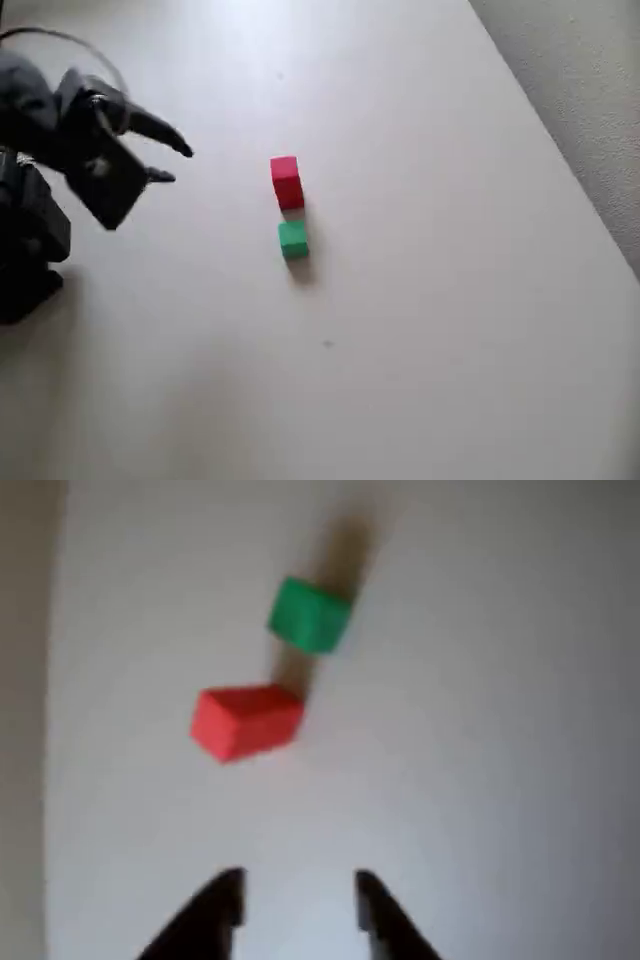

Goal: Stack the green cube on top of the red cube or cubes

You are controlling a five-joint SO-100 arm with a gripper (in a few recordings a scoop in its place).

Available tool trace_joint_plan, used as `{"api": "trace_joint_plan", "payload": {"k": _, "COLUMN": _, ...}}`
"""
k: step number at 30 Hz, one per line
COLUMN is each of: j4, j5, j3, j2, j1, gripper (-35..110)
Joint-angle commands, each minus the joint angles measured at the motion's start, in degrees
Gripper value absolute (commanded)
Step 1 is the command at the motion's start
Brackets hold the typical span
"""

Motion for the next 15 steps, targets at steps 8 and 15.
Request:
{"api": "trace_joint_plan", "payload": {"k": 8, "j4": 5.2, "j5": 12.4, "j3": -35.9, "j2": -49.7, "j1": 2.2, "gripper": 20}}
{"api": "trace_joint_plan", "payload": {"k": 15, "j4": 4.8, "j5": 13.9, "j3": -44.1, "j2": -62.1, "j1": 7.2, "gripper": 20}}
